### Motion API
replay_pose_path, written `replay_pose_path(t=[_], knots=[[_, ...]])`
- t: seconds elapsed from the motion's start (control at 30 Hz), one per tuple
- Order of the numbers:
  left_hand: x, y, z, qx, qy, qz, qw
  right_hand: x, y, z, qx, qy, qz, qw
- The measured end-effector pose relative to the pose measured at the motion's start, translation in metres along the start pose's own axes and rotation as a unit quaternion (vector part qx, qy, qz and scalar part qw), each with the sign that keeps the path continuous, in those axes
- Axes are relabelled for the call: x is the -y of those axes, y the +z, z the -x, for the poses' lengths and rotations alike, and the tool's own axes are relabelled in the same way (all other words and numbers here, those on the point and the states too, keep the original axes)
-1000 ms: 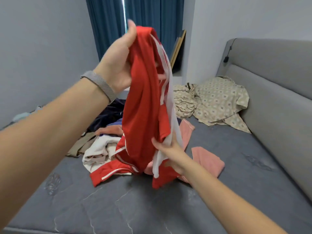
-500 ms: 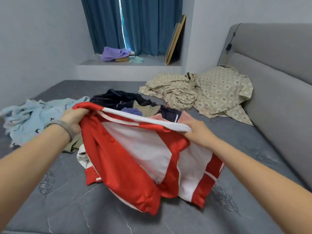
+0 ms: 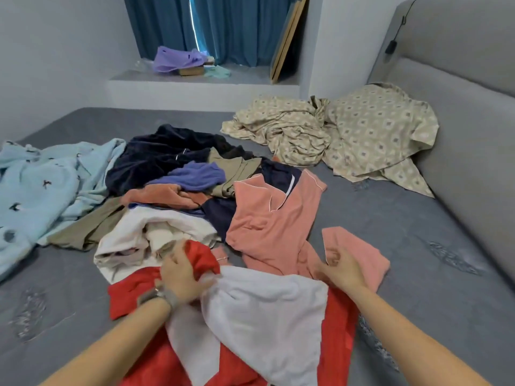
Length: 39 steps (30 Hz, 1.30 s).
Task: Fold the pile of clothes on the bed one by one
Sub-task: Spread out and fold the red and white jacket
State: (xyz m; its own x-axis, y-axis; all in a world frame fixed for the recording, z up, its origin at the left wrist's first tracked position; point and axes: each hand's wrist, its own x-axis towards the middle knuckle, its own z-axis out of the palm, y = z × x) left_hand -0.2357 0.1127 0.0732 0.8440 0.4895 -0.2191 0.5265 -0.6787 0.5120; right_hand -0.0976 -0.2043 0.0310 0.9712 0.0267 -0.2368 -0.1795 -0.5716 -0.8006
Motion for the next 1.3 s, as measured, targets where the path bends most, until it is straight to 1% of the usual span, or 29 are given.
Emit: replay_pose_path(t=[0.03, 0.07, 0.1, 0.13, 0.2, 0.27, 0.33, 0.37, 0.4, 0.47, 0.53, 0.6, 0.67, 0.73, 0.77, 0.8, 0.83, 0.87, 0.9, 0.93, 0.97, 1.0, 1.03, 1.07, 1.1, 1.13, 1.2, 1.23, 1.3], knots=[[-0.002, 0.025, 0.007, 0.046, 0.018, -0.113, 0.992, -0.003, 0.008, -0.010, -0.034, -0.035, 0.055, 0.997], [-0.001, 0.048, 0.011, 0.076, 0.051, -0.223, 0.971, -0.001, 0.018, -0.017, -0.043, -0.071, 0.103, 0.991], [-0.002, 0.064, 0.015, 0.078, 0.098, -0.295, 0.947, 0.000, 0.028, -0.024, -0.028, -0.104, 0.136, 0.985], [0.003, 0.076, 0.012, 0.076, 0.124, -0.343, 0.928, 0.002, 0.041, -0.030, -0.001, -0.118, 0.161, 0.980], [0.013, 0.087, 0.003, 0.081, 0.103, -0.370, 0.920, 0.004, 0.067, -0.042, 0.073, -0.098, 0.225, 0.967], [0.028, 0.093, -0.008, 0.077, 0.089, -0.353, 0.928, 0.005, 0.087, -0.051, 0.140, -0.083, 0.330, 0.930], [0.038, 0.098, -0.014, 0.124, 0.063, -0.351, 0.926, 0.007, 0.094, -0.059, 0.124, -0.151, 0.384, 0.902], [0.040, 0.098, -0.016, 0.154, 0.044, -0.355, 0.921, 0.007, 0.091, -0.064, 0.109, -0.195, 0.384, 0.896], [0.038, 0.095, -0.018, 0.163, 0.038, -0.352, 0.921, 0.007, 0.084, -0.070, 0.096, -0.233, 0.377, 0.891], [0.035, 0.093, -0.019, 0.149, 0.043, -0.336, 0.929, 0.011, 0.053, -0.087, 0.040, -0.280, 0.343, 0.896], [0.031, 0.093, -0.018, 0.135, 0.036, -0.317, 0.938, 0.016, 0.013, -0.106, -0.068, -0.291, 0.288, 0.910], [0.031, 0.097, -0.019, 0.105, 0.033, -0.309, 0.945, 0.022, -0.026, -0.124, -0.180, -0.254, 0.239, 0.920], [0.027, 0.102, -0.021, 0.087, 0.024, -0.295, 0.951, 0.031, -0.055, -0.138, -0.274, -0.196, 0.209, 0.918], [0.023, 0.108, -0.024, 0.072, 0.007, -0.282, 0.957, 0.035, -0.074, -0.152, -0.341, -0.138, 0.162, 0.916], [0.020, 0.112, -0.024, 0.063, -0.006, -0.277, 0.959, 0.033, -0.078, -0.159, -0.352, -0.123, 0.146, 0.916], [0.017, 0.116, -0.024, 0.053, -0.022, -0.274, 0.960, 0.031, -0.079, -0.163, -0.347, -0.136, 0.146, 0.916], [0.013, 0.120, -0.025, 0.045, -0.037, -0.275, 0.960, 0.027, -0.075, -0.165, -0.322, -0.184, 0.174, 0.912], [0.009, 0.124, -0.025, 0.037, -0.049, -0.276, 0.959, 0.024, -0.068, -0.165, -0.275, -0.246, 0.237, 0.899], [0.005, 0.127, -0.026, 0.032, -0.061, -0.273, 0.960, 0.020, -0.057, -0.164, -0.203, -0.302, 0.313, 0.878], [0.001, 0.129, -0.027, 0.031, -0.072, -0.264, 0.961, 0.017, -0.042, -0.158, -0.109, -0.314, 0.390, 0.859], [-0.001, 0.130, -0.029, 0.033, -0.081, -0.255, 0.963, 0.011, -0.027, -0.151, -0.016, -0.294, 0.459, 0.838], [-0.003, 0.132, -0.032, 0.035, -0.087, -0.246, 0.965, 0.005, -0.012, -0.142, 0.050, -0.272, 0.520, 0.808], [-0.004, 0.133, -0.035, 0.036, -0.090, -0.239, 0.966, -0.009, 0.002, -0.141, 0.085, -0.264, 0.564, 0.778], [-0.006, 0.134, -0.038, 0.036, -0.094, -0.236, 0.967, -0.020, 0.010, -0.141, 0.103, -0.252, 0.588, 0.762], [-0.006, 0.134, -0.041, 0.038, -0.097, -0.235, 0.966, -0.029, 0.014, -0.143, 0.101, -0.239, 0.599, 0.757], [-0.008, 0.132, -0.045, 0.041, -0.100, -0.234, 0.966, -0.038, 0.015, -0.150, 0.092, -0.228, 0.595, 0.765], [-0.007, 0.133, -0.052, 0.052, -0.100, -0.230, 0.966, -0.040, 0.010, -0.162, 0.062, -0.237, 0.592, 0.767], [-0.004, 0.135, -0.055, 0.055, -0.097, -0.226, 0.968, -0.038, 0.009, -0.167, 0.034, -0.260, 0.592, 0.762], [0.006, 0.136, -0.060, 0.032, -0.078, -0.203, 0.976, -0.030, 0.005, -0.175, -0.008, -0.280, 0.585, 0.761]])
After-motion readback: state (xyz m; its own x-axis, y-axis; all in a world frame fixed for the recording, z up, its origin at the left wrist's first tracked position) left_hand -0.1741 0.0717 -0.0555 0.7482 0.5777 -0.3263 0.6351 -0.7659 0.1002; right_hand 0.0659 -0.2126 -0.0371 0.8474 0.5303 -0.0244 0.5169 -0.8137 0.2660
